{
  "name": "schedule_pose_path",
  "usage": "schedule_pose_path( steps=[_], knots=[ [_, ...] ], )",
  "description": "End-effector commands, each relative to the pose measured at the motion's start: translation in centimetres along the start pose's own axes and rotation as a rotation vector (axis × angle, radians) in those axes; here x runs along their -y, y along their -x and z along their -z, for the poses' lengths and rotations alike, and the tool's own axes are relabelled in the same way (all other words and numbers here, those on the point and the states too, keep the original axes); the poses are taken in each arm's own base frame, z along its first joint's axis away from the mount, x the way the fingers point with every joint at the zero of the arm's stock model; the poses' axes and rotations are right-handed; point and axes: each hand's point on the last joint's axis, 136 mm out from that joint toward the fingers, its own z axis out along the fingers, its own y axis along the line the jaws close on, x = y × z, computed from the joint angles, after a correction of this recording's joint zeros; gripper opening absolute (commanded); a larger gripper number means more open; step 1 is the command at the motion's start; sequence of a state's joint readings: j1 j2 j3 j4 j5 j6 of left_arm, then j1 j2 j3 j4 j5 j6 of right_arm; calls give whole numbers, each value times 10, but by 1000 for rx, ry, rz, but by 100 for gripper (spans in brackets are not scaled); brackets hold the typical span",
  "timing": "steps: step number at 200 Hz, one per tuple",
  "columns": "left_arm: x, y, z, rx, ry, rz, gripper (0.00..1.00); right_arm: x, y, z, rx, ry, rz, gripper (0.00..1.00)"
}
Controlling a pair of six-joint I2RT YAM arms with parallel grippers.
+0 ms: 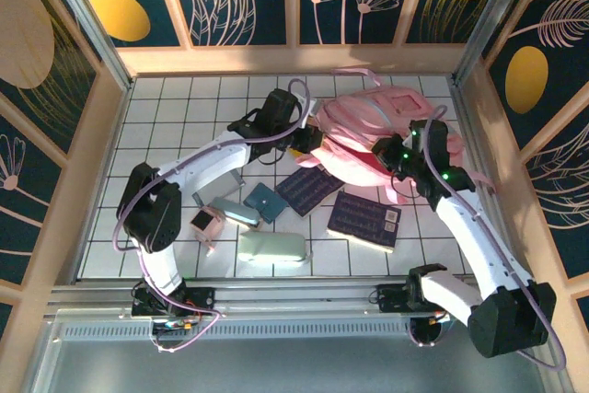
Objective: Pack the student bag
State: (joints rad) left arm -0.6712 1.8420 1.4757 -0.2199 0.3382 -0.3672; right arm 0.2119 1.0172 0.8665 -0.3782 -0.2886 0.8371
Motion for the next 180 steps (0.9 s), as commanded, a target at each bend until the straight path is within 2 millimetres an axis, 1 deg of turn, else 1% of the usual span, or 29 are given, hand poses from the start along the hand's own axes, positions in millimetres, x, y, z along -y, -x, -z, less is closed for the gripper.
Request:
schedule_pose_path(
  steps=[1, 11, 30, 44, 53, 65, 76, 87, 98, 108, 122, 128, 131, 133, 139, 147, 151, 163, 178, 180],
  knots=[
    [-17, 30, -2, 64, 18, 5, 0, -14, 24, 24, 98, 32, 67, 0],
    [-8, 42, 1, 86, -7, -1, 0, -20, 31, 24, 104, 54, 73, 0],
    [3, 69, 11, 140, -19, -18, 0, -41, 50, 20, 118, 96, 102, 0],
    [6, 88, 19, 173, -11, -30, 0, -66, 70, 17, 147, 141, 132, 0],
    [5, 98, 25, 191, -3, -28, 0, -79, 81, 11, 150, 163, 135, 0],
    [1, 109, 32, 213, 8, -18, 0, -106, 96, 4, 144, 229, 152, 0],
    [-3, 118, 41, 237, 15, -4, 0, -130, 105, -4, 117, 295, 174, 0],
    [-7, 124, 52, 265, 18, 12, 0, -157, 111, -10, 95, 365, 226, 0],
    [-9, 130, 65, 297, 22, 24, 0, -181, 112, -16, 82, 400, 299, 0],
    [-7, 132, 78, 323, 26, 23, 0, -198, 112, -20, 81, 414, 367, 0],
    [0, 130, 96, 353, 24, 11, 0, -214, 108, -24, 73, 436, 440, 0],
    [2, 129, 104, 366, 24, 10, 0, -218, 106, -25, 70, 446, 461, 0],
    [0, 125, 102, 362, 28, 13, 0, -219, 105, -26, 68, 453, 470, 0],
    [5, 127, 112, 380, 21, 8, 0, -220, 104, -25, 67, 458, 476, 0],
    [9, 125, 122, 397, 13, 6, 0, -220, 101, -26, 62, 474, 490, 0],
    [12, 120, 131, 415, 2, 10, 0, -216, 97, -27, 57, 476, 502, 0],
    [12, 114, 131, 413, -4, 15, 0, -211, 95, -30, 57, 468, 503, 0],
    [17, 101, 137, 416, -42, 26, 0, -192, 95, -37, 68, 412, 487, 0],
    [24, 81, 131, 391, -103, 41, 0, -154, 98, -54, 69, 278, 431, 0],
    [25, 78, 129, 387, -108, 42, 0, -147, 100, -57, 71, 248, 419, 3]
  ],
)
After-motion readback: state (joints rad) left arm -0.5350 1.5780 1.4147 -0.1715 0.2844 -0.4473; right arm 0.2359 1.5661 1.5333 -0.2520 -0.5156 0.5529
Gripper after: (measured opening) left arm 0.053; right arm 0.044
